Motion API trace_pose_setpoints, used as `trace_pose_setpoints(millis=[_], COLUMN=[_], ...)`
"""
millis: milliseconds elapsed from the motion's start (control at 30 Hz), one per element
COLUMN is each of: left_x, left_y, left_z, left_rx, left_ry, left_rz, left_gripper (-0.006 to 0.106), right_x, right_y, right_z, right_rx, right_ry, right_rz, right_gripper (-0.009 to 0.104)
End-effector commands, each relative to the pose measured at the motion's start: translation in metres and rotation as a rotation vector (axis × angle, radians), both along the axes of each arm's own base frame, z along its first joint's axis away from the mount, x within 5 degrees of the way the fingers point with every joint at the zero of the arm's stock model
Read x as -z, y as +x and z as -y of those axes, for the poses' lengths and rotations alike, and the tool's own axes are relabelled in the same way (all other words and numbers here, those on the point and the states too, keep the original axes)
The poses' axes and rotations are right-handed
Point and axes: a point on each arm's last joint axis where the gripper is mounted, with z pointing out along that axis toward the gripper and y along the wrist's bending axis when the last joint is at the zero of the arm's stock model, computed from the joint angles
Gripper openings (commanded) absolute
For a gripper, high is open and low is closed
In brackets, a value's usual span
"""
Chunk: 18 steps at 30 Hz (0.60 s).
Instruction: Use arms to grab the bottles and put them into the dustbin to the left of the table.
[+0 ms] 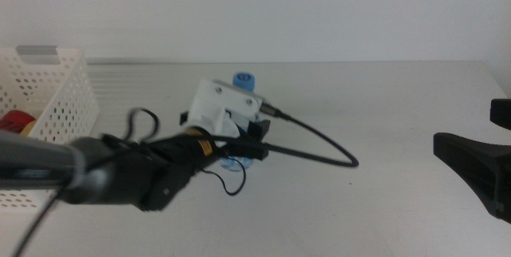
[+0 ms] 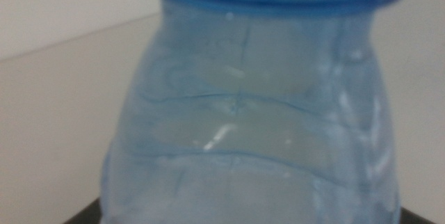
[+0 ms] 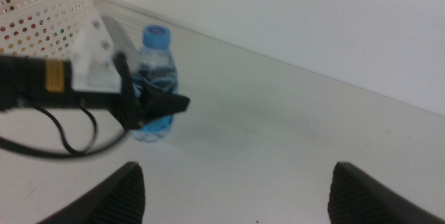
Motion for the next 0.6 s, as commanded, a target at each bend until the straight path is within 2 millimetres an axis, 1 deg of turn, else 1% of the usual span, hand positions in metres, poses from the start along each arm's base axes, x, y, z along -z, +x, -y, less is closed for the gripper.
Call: trace_pose_setpoints(millis=[0,200,300,433,500,567], left_x=[-0.059,-0.098,-0.116,-0.143,-0.158,-0.173], left_y=[-0.006,-0.030,-0.037,-0.032,-0.025,-0.021], left_z=[-0.002,-0.020,-0.035,-0.062,-0.080,-0.102], left_rx=[-0.003,-0.027,-0.062,-0.137,-0.175,-0.212], left_ry=[-0.097,-0.046,-0.001,0.084,0.145,0.205], left_rz=[0.142,0.017,-0.095,-0.250,-0.306,-0.385], left_gripper=[-0.005,-0.005,-0.005,-0.005,-0.005,-0.005], right_x=[-0.016,-0.016,-0.016,-0.016,-0.016,-0.016], right_y=[0.001,0.001,0.001,0.001,0.001,0.001], right_z=[-0.001,-0.001,-0.001,-0.001,-0.001,-0.001], right_rx=[-0.005,-0.005,-0.005,-0.005,-0.005,-0.005], right_ry=[0.035,0.035,0.035,0.035,0.035,0.035], right_rz=[0.100,0.100,0.100,0.100,0.100,0.100], right_gripper=[0.074,0.074,0.074,0.074,0.074,0.074])
